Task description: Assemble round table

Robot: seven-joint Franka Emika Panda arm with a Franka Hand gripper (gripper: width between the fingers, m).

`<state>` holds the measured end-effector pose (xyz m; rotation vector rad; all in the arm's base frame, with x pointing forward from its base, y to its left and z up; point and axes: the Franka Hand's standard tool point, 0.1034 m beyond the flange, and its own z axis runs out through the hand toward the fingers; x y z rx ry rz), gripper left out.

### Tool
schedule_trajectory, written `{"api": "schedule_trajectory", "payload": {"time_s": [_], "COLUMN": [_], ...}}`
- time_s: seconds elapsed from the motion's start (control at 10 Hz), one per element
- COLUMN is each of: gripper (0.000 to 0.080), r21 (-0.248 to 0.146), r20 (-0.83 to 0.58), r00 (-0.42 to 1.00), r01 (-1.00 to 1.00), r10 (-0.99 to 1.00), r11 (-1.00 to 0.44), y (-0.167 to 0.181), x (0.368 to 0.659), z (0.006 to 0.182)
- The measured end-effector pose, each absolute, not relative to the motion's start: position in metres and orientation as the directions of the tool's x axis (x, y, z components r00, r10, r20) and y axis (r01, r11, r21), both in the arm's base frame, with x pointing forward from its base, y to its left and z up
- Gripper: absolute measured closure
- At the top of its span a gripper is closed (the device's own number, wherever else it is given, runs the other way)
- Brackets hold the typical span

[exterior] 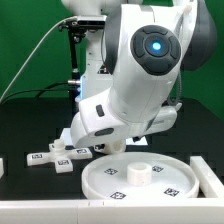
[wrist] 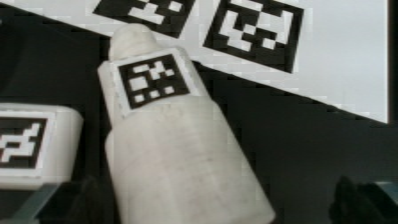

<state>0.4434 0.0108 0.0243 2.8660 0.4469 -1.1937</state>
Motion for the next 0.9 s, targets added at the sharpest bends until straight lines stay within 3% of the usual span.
{"api": "schedule_trajectory", "payload": {"time_s": [0.3, 0.9], "gripper": [0.0150, 0.0150], "r21": [-0.125, -0.126], "r20": [-0.837, -0.831], "r00": [0.497, 0.506], "r01": [0.231, 0.233], "r10": [0.227, 0.231], "r11": [-0.965, -0.964], "y": [0.010, 0.007], "x": [0.441, 0.437], "z": [0.027, 0.018]}}
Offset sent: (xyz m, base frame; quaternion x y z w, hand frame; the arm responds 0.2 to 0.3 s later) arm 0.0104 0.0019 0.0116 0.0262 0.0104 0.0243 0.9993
